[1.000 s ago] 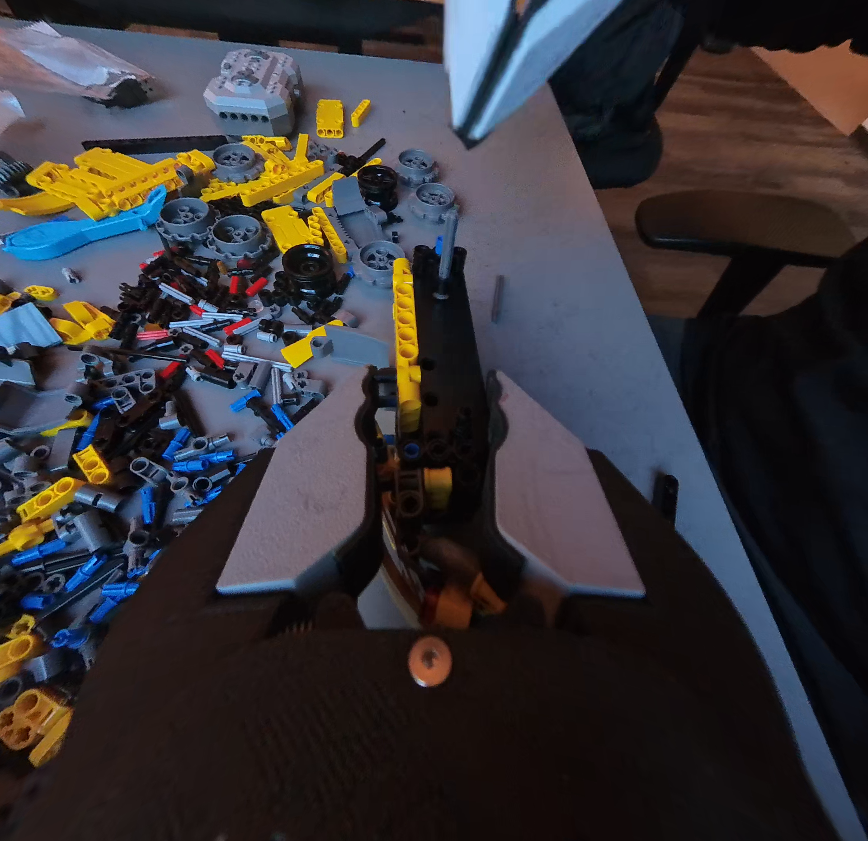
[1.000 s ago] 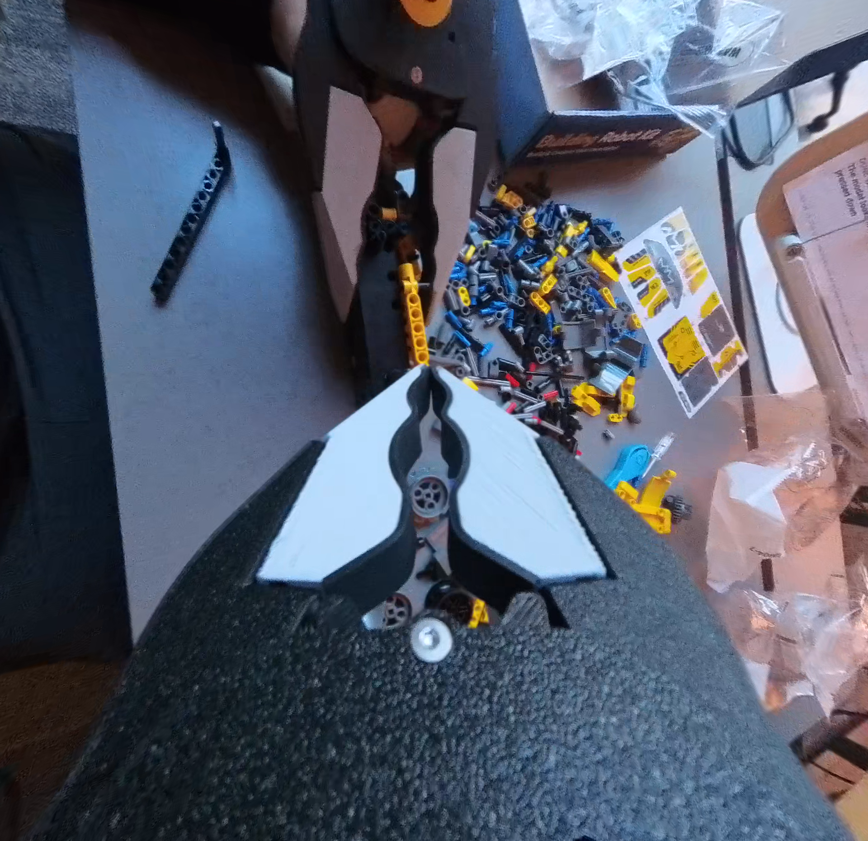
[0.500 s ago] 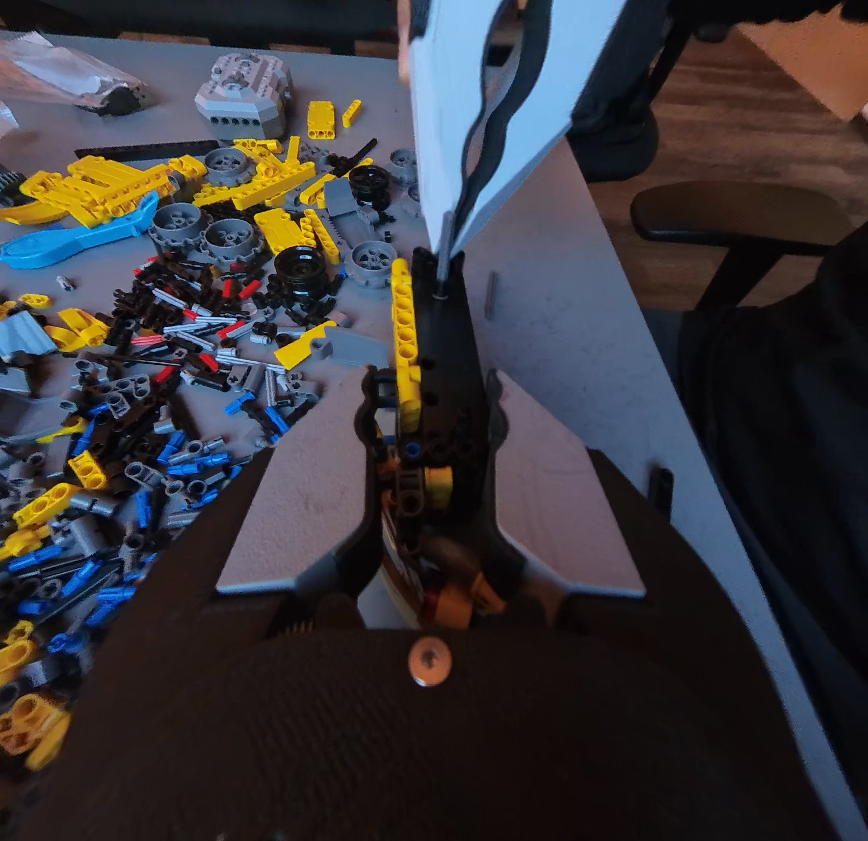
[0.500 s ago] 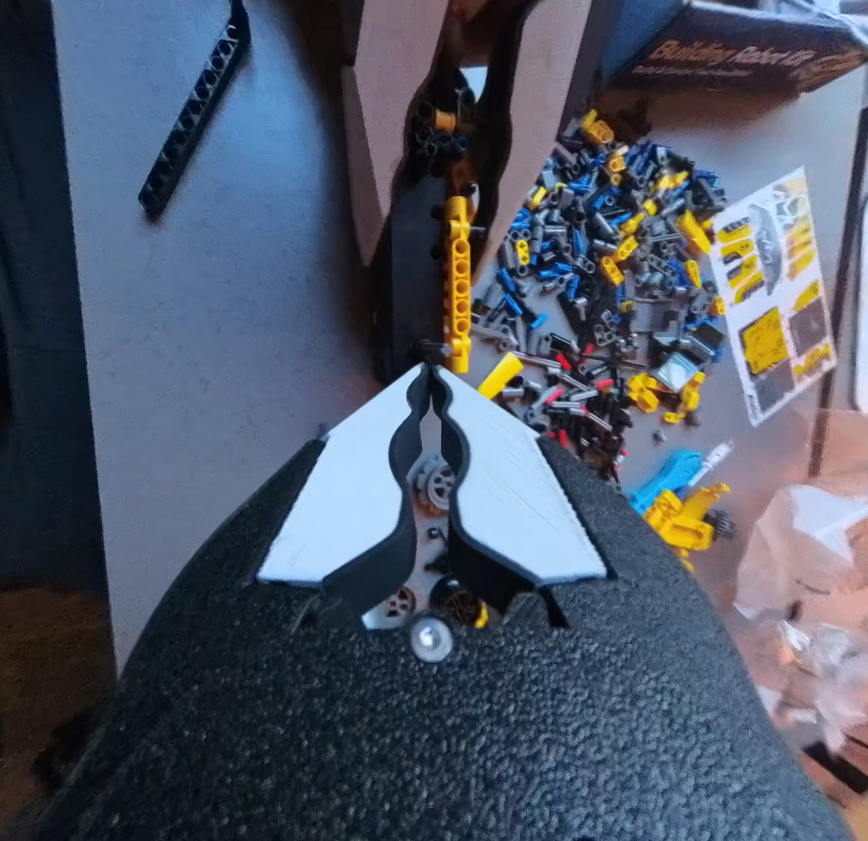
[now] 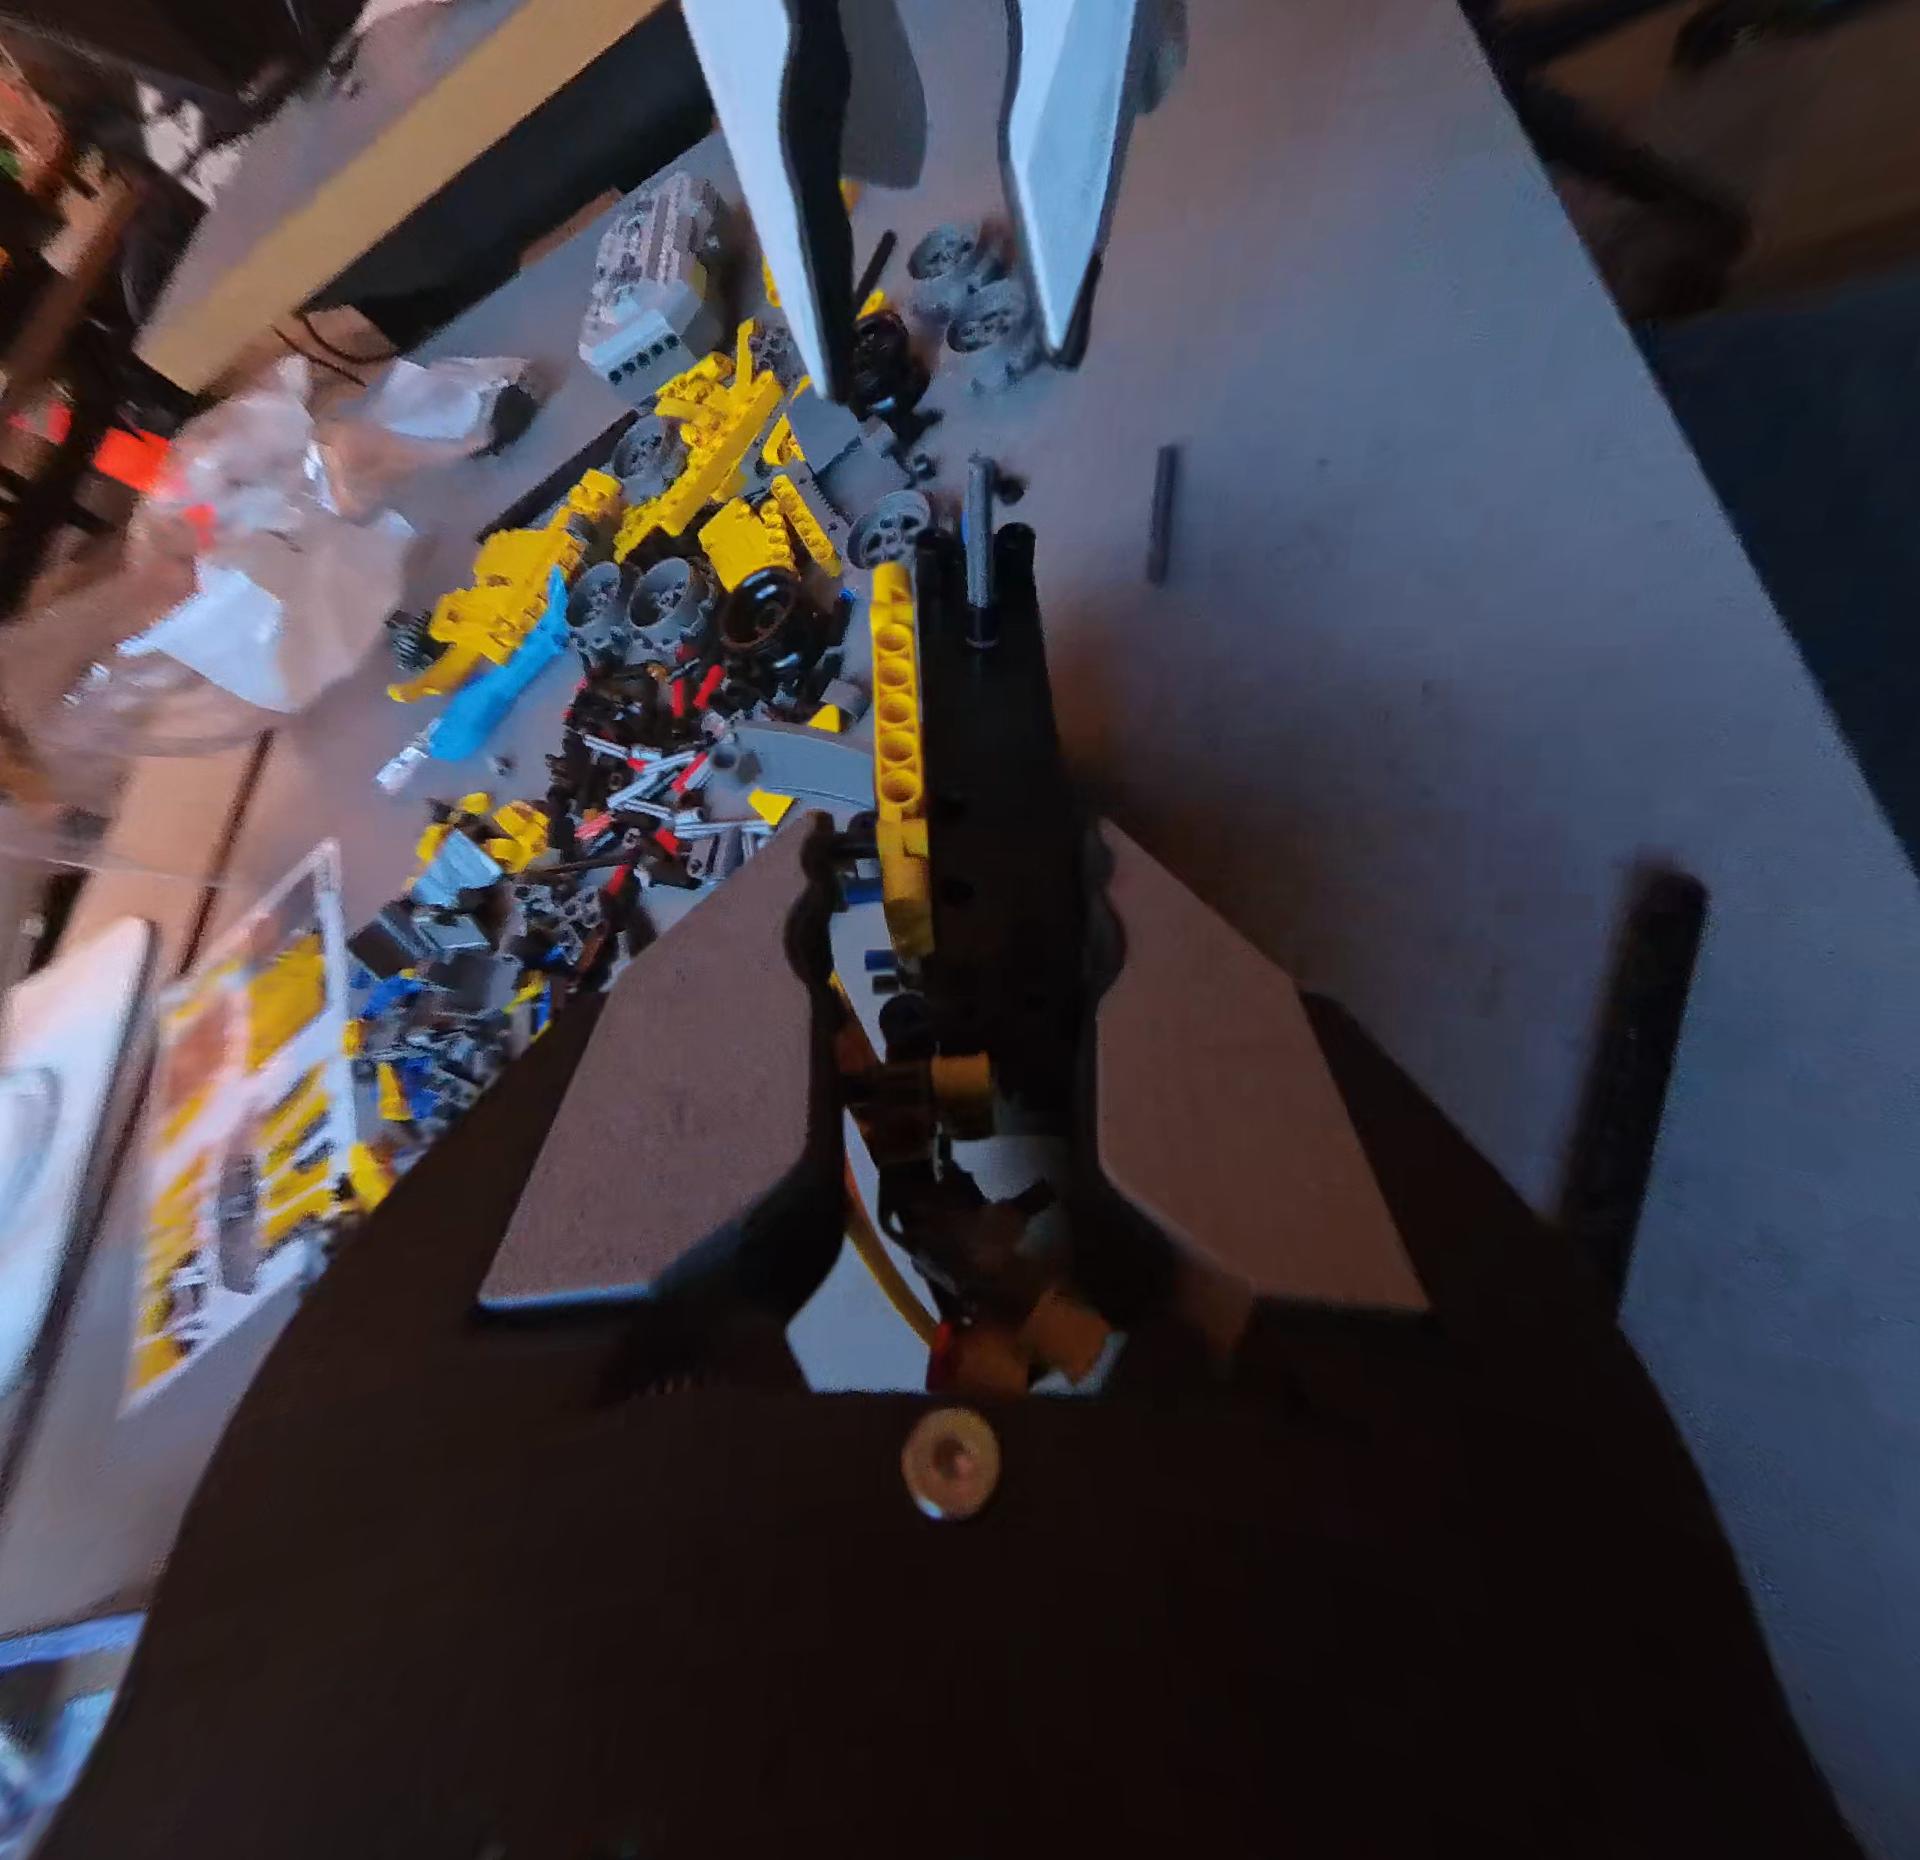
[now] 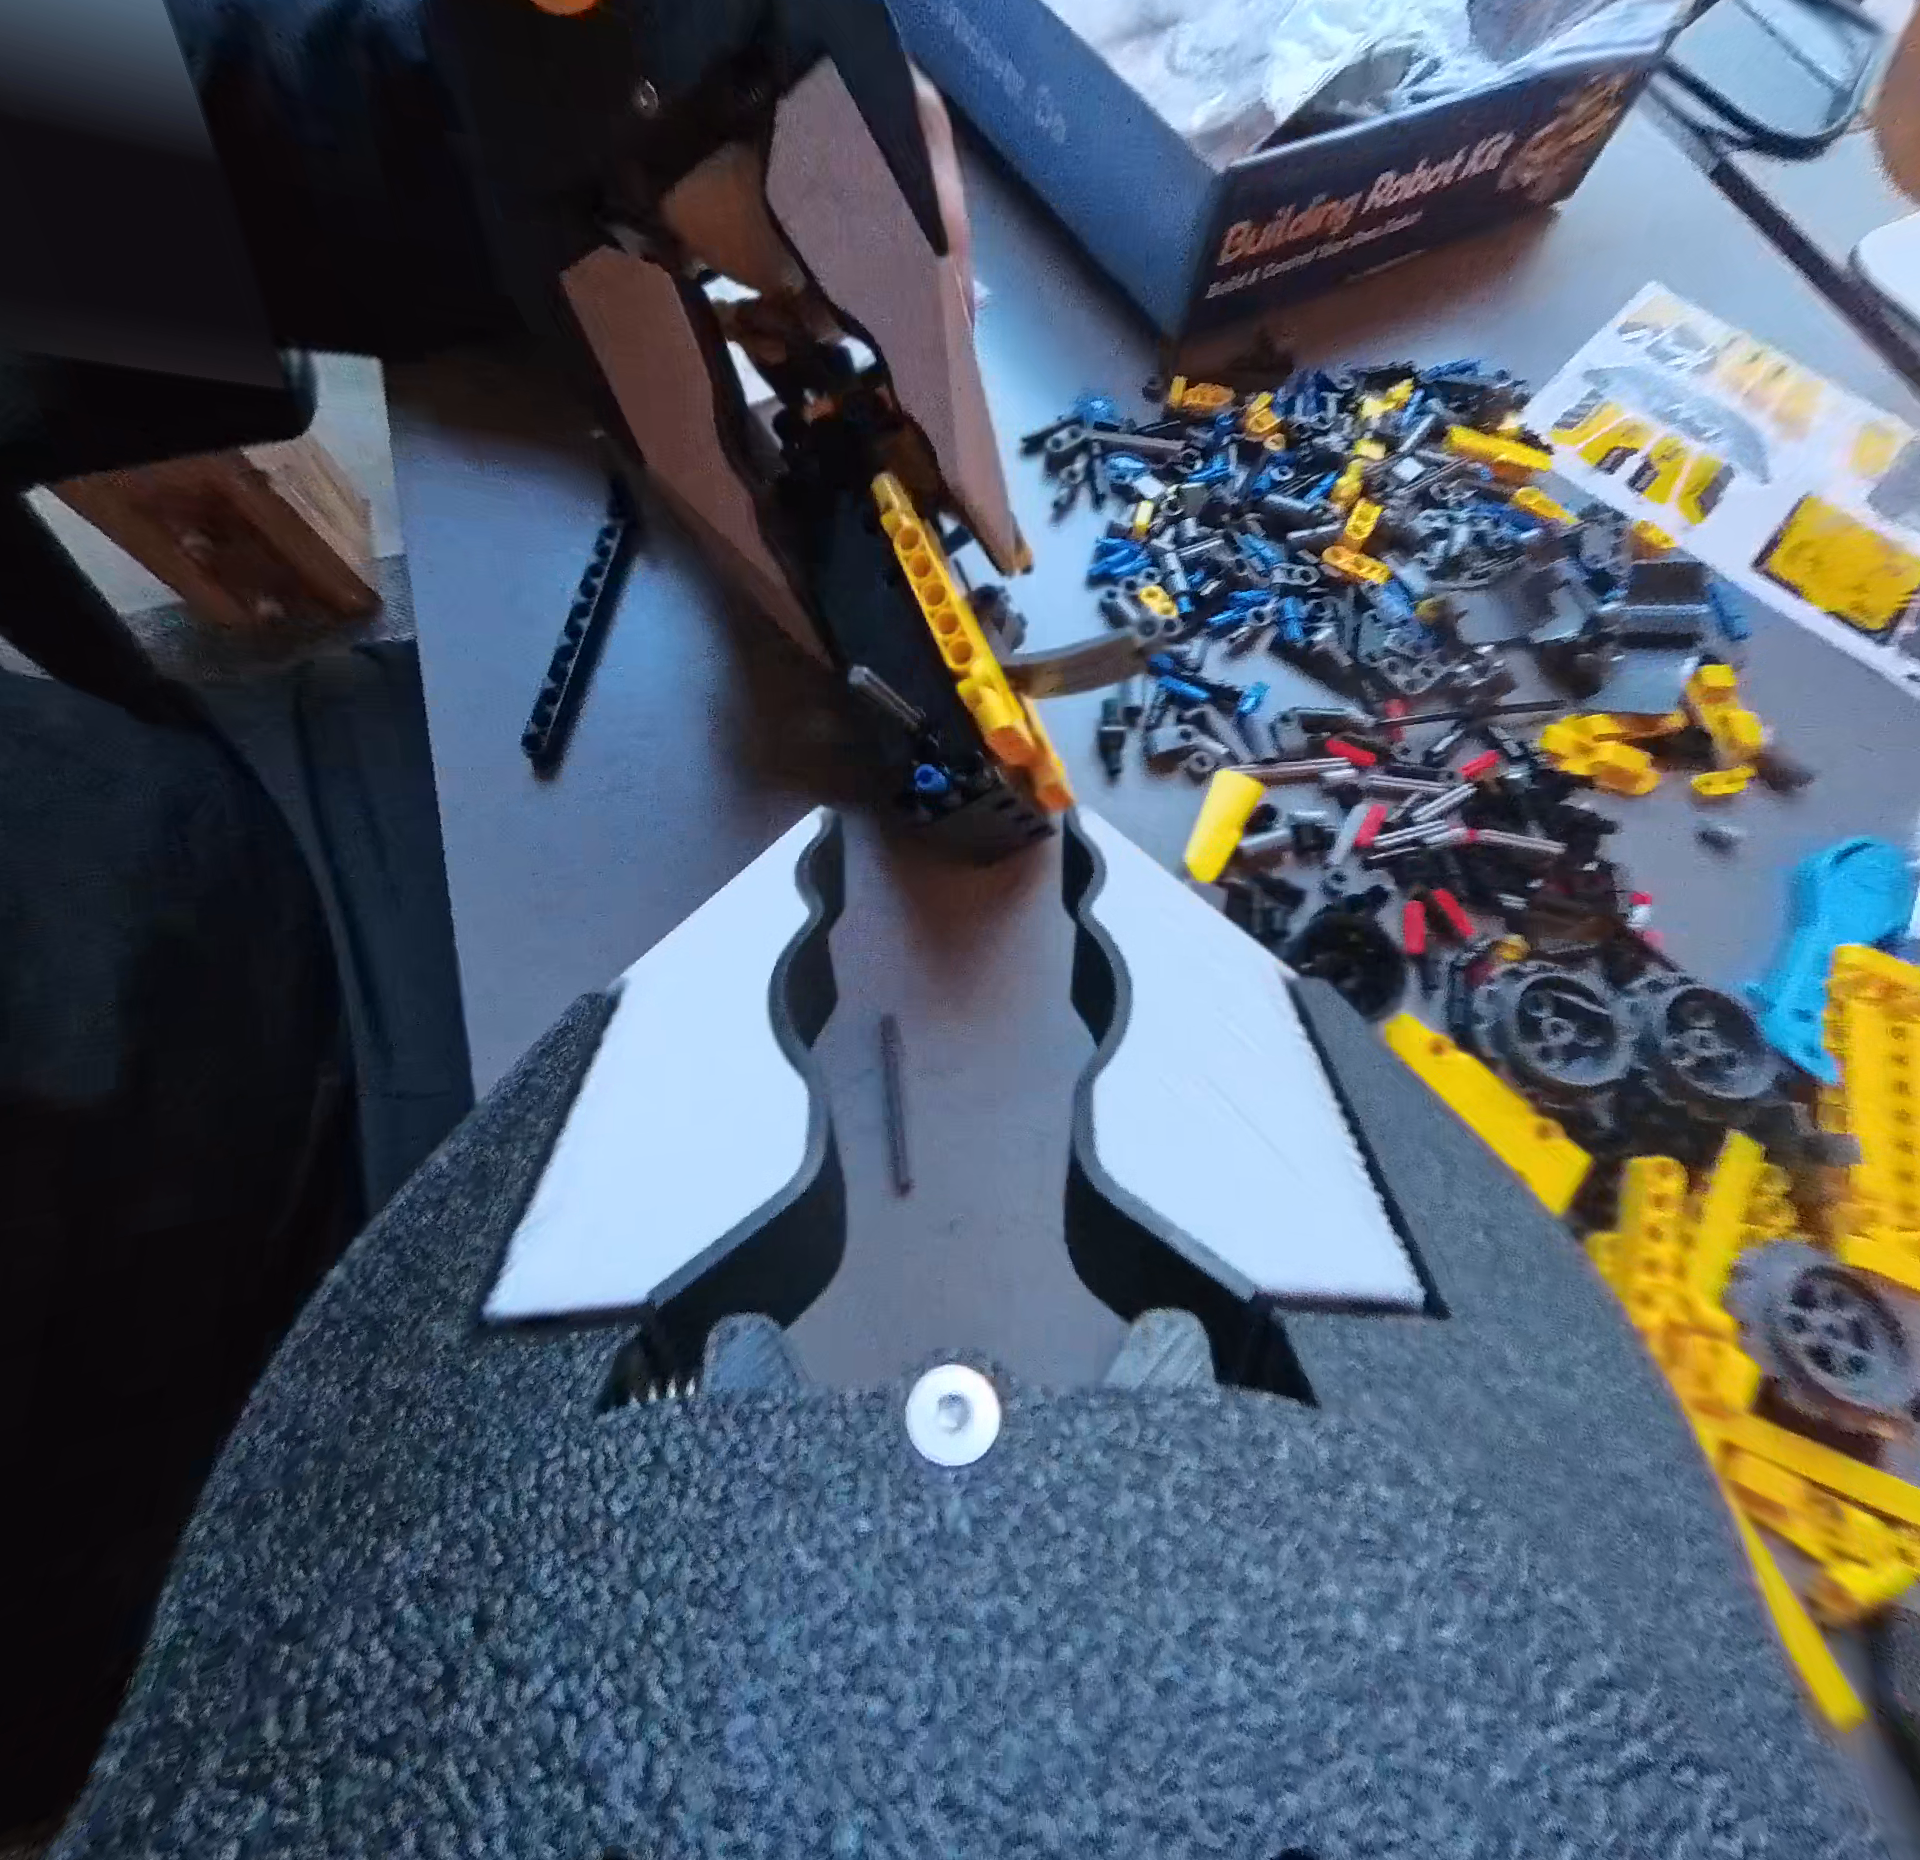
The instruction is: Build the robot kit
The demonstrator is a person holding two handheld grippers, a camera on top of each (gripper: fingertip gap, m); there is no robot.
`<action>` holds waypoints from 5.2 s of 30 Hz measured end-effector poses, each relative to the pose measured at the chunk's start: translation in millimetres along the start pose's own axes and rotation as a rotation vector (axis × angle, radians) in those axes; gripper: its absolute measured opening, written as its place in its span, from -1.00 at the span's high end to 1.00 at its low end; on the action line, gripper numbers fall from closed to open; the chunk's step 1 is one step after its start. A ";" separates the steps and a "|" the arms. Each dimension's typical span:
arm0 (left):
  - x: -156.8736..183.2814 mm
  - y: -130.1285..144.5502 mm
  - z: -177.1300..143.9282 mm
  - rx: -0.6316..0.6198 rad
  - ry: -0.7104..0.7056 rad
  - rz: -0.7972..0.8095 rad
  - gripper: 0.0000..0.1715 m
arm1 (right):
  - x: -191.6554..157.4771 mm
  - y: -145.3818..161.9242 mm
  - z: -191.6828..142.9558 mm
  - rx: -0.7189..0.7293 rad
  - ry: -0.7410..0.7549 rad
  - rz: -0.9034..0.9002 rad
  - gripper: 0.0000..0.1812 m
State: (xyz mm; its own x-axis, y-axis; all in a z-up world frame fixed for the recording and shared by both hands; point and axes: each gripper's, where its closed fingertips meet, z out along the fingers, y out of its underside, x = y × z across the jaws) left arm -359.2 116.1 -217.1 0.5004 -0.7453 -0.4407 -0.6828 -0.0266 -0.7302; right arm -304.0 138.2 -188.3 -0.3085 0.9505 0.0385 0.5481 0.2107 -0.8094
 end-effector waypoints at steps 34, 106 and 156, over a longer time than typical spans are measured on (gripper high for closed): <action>30.4 36.0 4.1 -0.271 0.113 -0.282 -0.03 | -17.0 33.4 54.9 -0.076 -0.138 -0.142 0.24; 102.0 68.9 -117.6 -0.337 -0.230 -0.731 0.37 | -37.0 81.5 -31.1 0.045 0.221 0.191 0.51; 94.5 45.4 -101.3 0.030 -0.456 -0.767 0.50 | -68.1 12.3 25.0 0.209 0.122 0.255 0.52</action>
State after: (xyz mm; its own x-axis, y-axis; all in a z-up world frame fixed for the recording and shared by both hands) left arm -396.8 -23.1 -239.0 0.9813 -0.1919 0.0146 -0.0620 -0.3872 -0.9199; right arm -295.7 70.4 -215.6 -0.0802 0.9895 -0.1204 0.4203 -0.0760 -0.9042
